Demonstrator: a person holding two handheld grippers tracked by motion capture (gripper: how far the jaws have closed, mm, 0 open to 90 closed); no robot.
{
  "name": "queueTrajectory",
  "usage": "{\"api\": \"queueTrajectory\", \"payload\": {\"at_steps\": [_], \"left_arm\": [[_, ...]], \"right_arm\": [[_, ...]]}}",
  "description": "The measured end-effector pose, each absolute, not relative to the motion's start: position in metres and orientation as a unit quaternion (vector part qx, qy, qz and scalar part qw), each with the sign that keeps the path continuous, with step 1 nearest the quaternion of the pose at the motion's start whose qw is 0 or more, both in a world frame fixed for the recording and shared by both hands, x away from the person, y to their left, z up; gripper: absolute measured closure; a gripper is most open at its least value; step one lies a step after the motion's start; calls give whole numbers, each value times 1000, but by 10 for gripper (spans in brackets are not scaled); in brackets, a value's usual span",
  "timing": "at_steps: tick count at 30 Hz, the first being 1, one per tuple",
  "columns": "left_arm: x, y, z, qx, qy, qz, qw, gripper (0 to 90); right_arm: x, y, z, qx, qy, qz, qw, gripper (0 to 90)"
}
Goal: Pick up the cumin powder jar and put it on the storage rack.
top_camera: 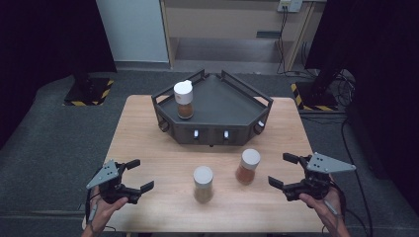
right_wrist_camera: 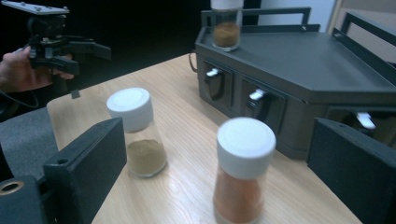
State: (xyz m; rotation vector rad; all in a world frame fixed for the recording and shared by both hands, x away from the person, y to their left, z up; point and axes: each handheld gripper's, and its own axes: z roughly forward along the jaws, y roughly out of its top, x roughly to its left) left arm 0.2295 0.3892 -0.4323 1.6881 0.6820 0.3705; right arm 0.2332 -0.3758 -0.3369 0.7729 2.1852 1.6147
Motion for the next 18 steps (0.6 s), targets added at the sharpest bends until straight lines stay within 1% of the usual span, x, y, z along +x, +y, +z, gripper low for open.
{"api": "queueTrajectory", "payload": {"at_steps": [18], "left_arm": [[230, 388, -431, 732, 292, 160, 595, 13]], "right_arm": [[266, -328, -319, 204, 786, 569, 130, 57]]}}
